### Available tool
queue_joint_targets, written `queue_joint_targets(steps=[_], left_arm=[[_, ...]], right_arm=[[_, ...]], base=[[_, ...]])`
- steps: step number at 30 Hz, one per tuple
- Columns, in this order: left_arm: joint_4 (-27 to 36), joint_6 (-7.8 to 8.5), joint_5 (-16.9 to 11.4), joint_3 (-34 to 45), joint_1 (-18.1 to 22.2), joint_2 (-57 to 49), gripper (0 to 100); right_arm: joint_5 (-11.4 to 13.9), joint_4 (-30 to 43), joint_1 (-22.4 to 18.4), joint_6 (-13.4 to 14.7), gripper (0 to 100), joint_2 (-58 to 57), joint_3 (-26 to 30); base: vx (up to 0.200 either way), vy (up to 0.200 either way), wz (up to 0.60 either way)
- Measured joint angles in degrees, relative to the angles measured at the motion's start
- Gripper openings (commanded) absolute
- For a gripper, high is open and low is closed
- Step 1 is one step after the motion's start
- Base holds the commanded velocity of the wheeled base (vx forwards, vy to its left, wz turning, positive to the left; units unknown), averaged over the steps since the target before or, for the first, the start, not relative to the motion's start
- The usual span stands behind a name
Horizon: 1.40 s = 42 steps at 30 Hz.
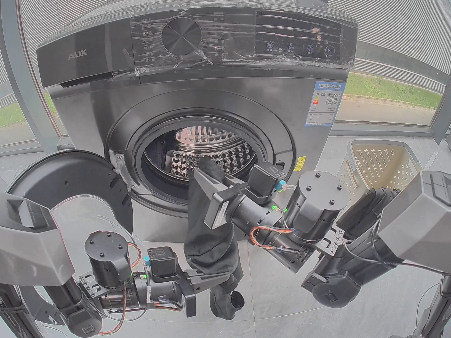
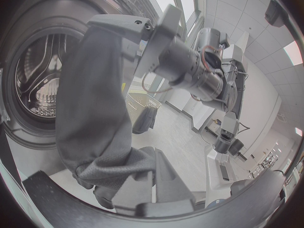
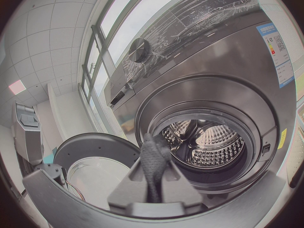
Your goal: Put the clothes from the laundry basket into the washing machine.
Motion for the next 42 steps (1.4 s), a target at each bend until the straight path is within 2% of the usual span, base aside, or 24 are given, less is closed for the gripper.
queue_joint_targets(steps=[6,10,14,18,25,35,42], left_arm=[[0.0,-0.49,0.1,-0.5,1.2,-2.7,0],[0.0,-0.74,0.4,-1.7,3.3,-3.8,0],[0.0,-1.71,2.4,-4.1,6.2,-4.8,0],[0.0,-3.18,5.7,-7.0,8.4,-5.5,0],[0.0,-3.94,6.9,-9.7,10.5,-6.4,0],[0.0,-4.72,7.0,-10.4,11.1,-9.0,0],[0.0,-4.74,7.1,-10.6,11.1,-9.7,0]], right_arm=[[-0.1,0.2,-0.4,0.1,100,1.0,1.6],[-0.2,0.5,-1.3,-0.2,100,1.3,5.3],[-0.3,0.8,-3.2,-0.5,100,1.2,9.2],[-0.3,1.7,-6.3,-1.0,100,0.7,11.4],[0.6,1.5,-8.8,-2.6,100,0.5,16.5],[5.7,0.8,-9.4,-4.7,100,3.0,20.5],[11.1,-0.6,-9.4,-6.4,100,6.5,20.6]], base=[[0.0,0.0,0.0],[0.0,0.0,0.0],[0.0,0.0,0.0],[0.0,0.0,0.0],[0.0,0.0,0.0],[0.0,0.0,0.0],[0.0,0.0,0.0]])
